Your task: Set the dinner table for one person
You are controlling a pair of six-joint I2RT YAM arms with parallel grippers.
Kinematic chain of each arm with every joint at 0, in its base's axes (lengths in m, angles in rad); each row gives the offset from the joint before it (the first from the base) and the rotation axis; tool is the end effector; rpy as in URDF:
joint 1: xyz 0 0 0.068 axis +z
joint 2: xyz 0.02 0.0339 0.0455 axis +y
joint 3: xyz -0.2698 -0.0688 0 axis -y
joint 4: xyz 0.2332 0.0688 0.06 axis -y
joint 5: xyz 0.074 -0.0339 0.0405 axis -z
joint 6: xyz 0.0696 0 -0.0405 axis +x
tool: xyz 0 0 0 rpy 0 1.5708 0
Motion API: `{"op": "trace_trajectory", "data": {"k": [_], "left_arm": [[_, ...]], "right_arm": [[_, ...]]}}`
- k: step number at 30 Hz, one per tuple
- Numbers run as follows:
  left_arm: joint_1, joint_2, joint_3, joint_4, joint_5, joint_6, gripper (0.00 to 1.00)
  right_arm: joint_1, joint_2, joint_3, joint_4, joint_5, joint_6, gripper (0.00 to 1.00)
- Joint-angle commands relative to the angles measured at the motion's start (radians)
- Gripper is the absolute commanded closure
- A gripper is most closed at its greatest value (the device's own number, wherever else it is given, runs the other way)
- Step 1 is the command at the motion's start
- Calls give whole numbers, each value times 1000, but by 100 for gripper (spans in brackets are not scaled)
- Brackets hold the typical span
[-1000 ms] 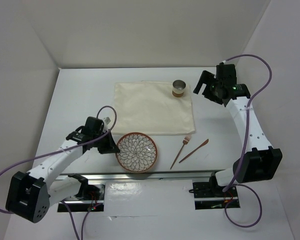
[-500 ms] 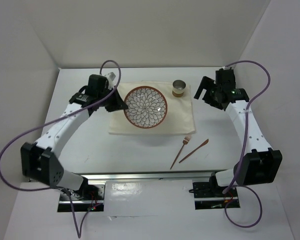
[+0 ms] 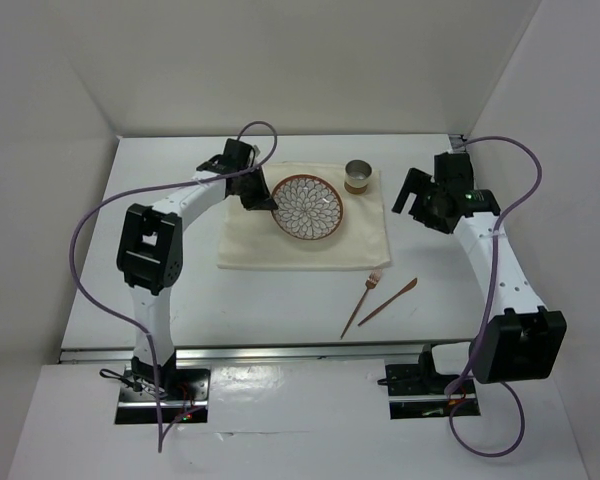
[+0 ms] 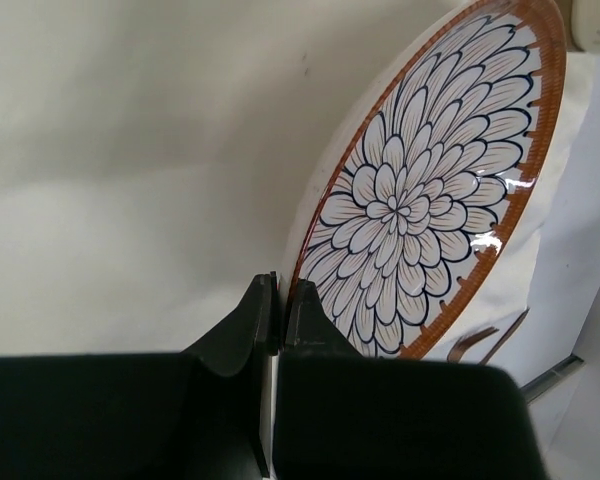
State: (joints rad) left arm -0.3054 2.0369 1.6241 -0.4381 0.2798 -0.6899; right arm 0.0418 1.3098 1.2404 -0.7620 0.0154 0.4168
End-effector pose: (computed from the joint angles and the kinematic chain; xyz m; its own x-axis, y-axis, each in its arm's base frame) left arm 0.4442 -0.1602 0.2100 -0.8475 -0.3742 -0.3764 -0.0996 0.8087 -0.5798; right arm 0.2837 0.0108 0.3118 -0.6878 0.3764 -0.6208 0.2701 0.9264 0.2624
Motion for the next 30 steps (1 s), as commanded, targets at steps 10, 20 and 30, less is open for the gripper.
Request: {"op": "trace_trajectory", "data": {"k": [10,20,30], "left_arm": [[3,100,114,134,160,-76,100],[3,71,19,146,134,-119,94],[-6,-12,43,9,9,-47,41]], "right_arm": [[-8,-58,-124,-23,-31,-6,3],[-8,-58,-145,-33,-54,22,3],[-8,-96,-196,-51,-120,31,1]]}}
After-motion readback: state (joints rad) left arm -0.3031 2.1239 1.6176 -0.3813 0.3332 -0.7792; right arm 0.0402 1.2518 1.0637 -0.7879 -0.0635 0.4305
